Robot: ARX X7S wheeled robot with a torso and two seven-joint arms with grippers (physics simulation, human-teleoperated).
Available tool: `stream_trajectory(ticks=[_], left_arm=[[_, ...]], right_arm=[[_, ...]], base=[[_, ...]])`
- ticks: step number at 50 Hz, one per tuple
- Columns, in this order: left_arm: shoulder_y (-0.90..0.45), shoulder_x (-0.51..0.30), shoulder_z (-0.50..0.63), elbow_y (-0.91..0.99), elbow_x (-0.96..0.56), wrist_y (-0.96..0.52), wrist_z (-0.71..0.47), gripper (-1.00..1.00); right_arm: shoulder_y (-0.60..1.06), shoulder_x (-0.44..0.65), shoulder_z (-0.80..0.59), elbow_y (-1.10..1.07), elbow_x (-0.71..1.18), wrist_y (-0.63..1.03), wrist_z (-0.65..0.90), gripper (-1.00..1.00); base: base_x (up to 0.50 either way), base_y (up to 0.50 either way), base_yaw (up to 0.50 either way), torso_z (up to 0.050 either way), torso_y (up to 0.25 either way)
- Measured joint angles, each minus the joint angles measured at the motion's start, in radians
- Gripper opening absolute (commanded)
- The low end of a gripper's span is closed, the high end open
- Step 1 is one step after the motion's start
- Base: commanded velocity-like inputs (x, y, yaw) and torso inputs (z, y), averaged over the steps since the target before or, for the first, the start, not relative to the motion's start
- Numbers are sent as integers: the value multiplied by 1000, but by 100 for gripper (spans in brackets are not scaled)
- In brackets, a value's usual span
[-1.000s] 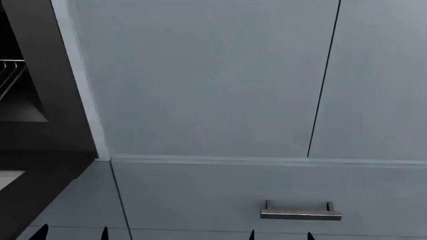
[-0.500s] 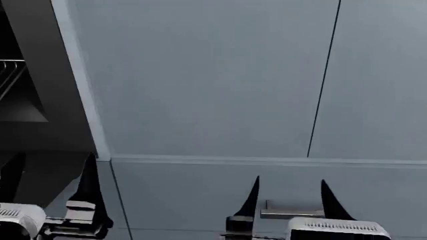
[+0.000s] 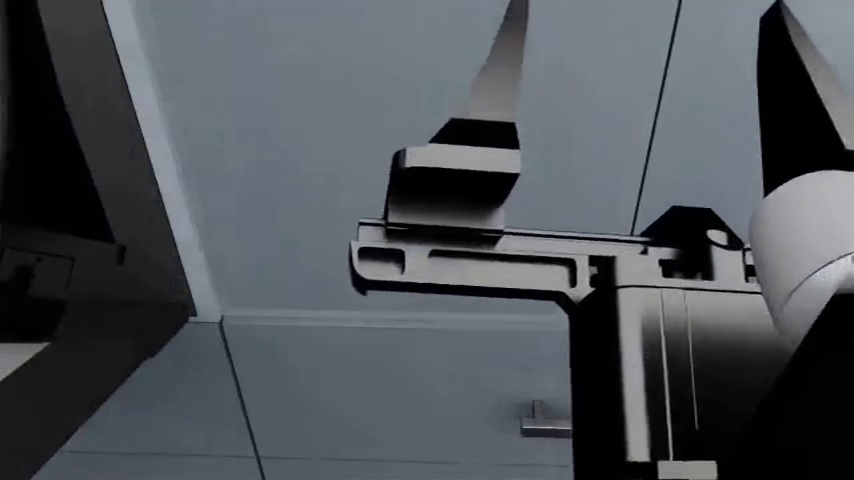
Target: Pick the corn from the oven and place it on the plate on the counter.
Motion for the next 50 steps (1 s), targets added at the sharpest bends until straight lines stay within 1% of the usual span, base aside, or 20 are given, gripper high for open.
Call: stream_trajectory(ticks=[4,8,16,22,32,40,50], left_arm=[[-151,-52,81,15,-95,49,-120,100],[-272,-99,162,25,-157,108,-210,100],[-411,-170,291,35,-204,204,-316,100],[-462,-203,363,39,-209,259,-358,100],[-516,-252,459,39,-200,330,-395,100],[-549,-274,502,38,-205,352,-413,100],[-582,-283,532,37,-215,368,-427,100]], right_arm=[[106,69,-76,-17,90,-42,104,100],[181,121,-148,-29,142,-93,173,100],[245,164,-203,-43,218,-147,241,100],[253,175,-196,-48,264,-150,262,100],[219,130,-60,-53,372,-46,294,100],[195,94,23,-54,422,23,305,100],[197,86,45,-55,446,35,311,100]], base=[[0,0,0,0,0],[0,0,0,0,0],[0,62,0,0,0],[35,500,0,0,0],[68,500,0,0,0],[87,500,0,0,0],[92,500,0,0,0]])
